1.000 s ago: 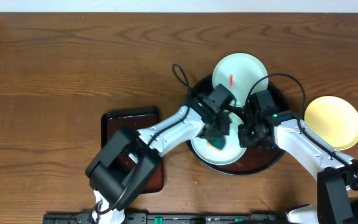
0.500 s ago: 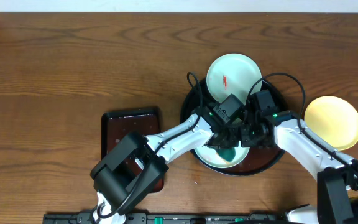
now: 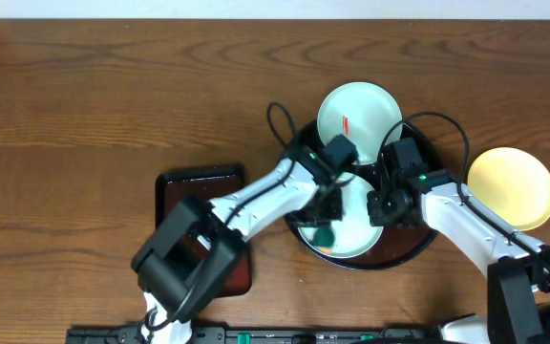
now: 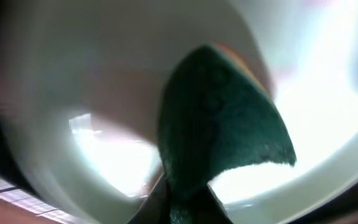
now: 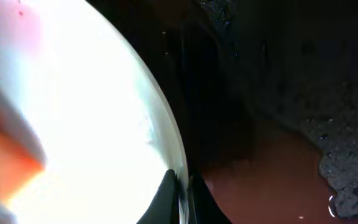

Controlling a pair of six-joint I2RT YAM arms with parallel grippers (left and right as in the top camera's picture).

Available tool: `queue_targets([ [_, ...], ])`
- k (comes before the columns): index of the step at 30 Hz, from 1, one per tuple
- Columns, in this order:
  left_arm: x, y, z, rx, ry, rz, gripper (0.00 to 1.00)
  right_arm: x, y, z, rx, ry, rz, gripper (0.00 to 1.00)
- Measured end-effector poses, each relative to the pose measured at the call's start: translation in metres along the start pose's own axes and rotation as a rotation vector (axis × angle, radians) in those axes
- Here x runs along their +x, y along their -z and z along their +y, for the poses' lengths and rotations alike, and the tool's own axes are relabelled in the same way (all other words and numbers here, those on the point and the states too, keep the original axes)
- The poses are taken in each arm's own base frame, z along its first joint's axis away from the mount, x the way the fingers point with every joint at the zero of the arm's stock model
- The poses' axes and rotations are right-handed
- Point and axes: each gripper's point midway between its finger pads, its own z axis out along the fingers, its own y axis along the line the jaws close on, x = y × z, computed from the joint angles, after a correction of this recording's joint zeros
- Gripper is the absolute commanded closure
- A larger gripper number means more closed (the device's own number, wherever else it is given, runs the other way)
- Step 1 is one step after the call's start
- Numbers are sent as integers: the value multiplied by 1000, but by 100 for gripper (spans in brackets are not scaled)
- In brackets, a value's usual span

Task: Clean dirty plates on tray and stack at the side

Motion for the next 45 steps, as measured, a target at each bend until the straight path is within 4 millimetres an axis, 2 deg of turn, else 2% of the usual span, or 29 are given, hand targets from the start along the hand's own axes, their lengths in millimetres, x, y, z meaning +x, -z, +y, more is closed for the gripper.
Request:
queue_targets([
  [4,-18,17,19,-31,50,-63,92,0,0,0,0,1,0,99],
  [10,-34,59,30,-14,82,-179,92,0,0,0,1,2,0,99],
  [14,-31,89,36,4,92,-230,92,0,0,0,1,2,0,99],
  [17,-21,114,43,9,87,-262,92,0,1,0,1,8,3,99],
  [20,-8,141,65,-30,114,-292,92,3,4,-1,7,17,12,99],
  [23,2,163,96,-98,159,-326,92,6,17,-2,15,24,10,99],
  [25,8,175,119,-157,192,-346,92,0,35,-2,18,32,-35,99],
  [27,10,184,137,-208,224,-365,92,-14,61,0,22,50,-124,99],
  [31,7,189,161,-262,281,-381,92,-40,117,2,94,111,-330,99],
  [35,9,179,181,-306,330,-356,92,-50,156,4,185,192,-466,99],
  [40,17,161,206,-353,384,-305,92,-48,177,5,309,317,-526,99],
  [45,22,145,218,-373,409,-275,92,-45,188,10,466,450,-553,99],
])
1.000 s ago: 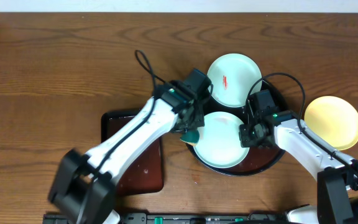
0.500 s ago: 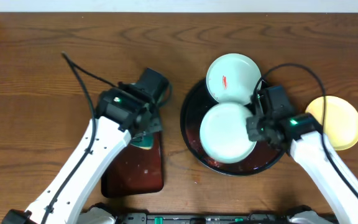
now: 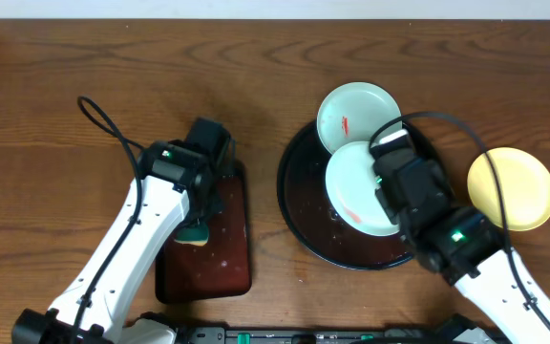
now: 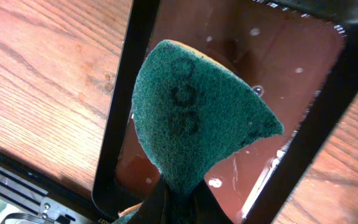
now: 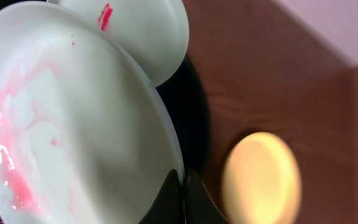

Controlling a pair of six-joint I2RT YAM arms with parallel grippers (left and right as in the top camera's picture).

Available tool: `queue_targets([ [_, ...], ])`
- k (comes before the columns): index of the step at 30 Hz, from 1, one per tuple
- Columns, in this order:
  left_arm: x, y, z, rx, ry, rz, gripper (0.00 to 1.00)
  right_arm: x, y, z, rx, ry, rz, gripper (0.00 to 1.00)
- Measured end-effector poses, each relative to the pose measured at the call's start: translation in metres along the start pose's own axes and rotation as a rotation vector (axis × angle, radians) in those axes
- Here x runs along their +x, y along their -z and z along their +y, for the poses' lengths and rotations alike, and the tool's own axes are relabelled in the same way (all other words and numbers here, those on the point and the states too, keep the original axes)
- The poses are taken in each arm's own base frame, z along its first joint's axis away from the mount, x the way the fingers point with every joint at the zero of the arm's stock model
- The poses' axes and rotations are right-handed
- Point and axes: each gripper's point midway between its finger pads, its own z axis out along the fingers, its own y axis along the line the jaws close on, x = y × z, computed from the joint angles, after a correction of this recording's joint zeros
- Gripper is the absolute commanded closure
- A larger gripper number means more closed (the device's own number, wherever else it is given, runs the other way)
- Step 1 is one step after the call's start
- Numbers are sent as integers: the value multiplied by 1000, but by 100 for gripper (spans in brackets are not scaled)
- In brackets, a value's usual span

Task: Clean dirty plates on tray and stack at the side

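Observation:
My right gripper (image 5: 182, 186) is shut on the rim of a pale green plate (image 5: 73, 124) smeared with pink-red streaks. It holds the plate (image 3: 359, 186) over the round black tray (image 3: 299, 205). A second pale plate (image 3: 354, 113) with a red mark lies at the tray's far edge, partly under the held one. A yellow plate (image 3: 511, 188) sits on the table to the right of the tray. My left gripper (image 4: 179, 208) is shut on a green sponge (image 4: 197, 118), held over the rectangular dark tray (image 3: 242, 272) at the left.
The rectangular tray's brown bottom (image 4: 303, 81) is wet with droplets. A black cable (image 3: 113, 134) loops from the left arm over the wooden table (image 3: 84, 76). A black rail (image 4: 17, 183) runs along the table's front edge.
My left gripper has gone with the sponge from the plate in the round tray to above the rectangular tray at the left. The right gripper still holds the plate's rim; the plate now sits farther back and right.

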Motion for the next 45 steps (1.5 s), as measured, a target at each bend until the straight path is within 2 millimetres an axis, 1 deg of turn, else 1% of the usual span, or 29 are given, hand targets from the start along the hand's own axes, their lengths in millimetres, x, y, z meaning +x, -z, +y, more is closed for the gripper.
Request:
queue_targets([
  [4,1,-7,-1,0,1,0,92,-9,13,7,68,113,-48,99],
  [8,-1,-8,-3,8,3,-9,91,-18,29,14,132,199,-104,99],
  [9,-1,-8,-3,9,4,-10,88,-20,32,16,145,214,-117,99],
  [13,-1,-8,-3,10,4,-11,89,-27,47,21,202,269,-172,99],
  [19,-1,-8,-3,10,4,-11,89,-34,61,23,262,305,-221,99],
  [30,-1,-8,-3,11,4,-11,88,-36,66,17,318,307,-232,99],
  [45,-1,-8,-3,11,4,-11,88,-36,67,14,334,305,-232,99],
])
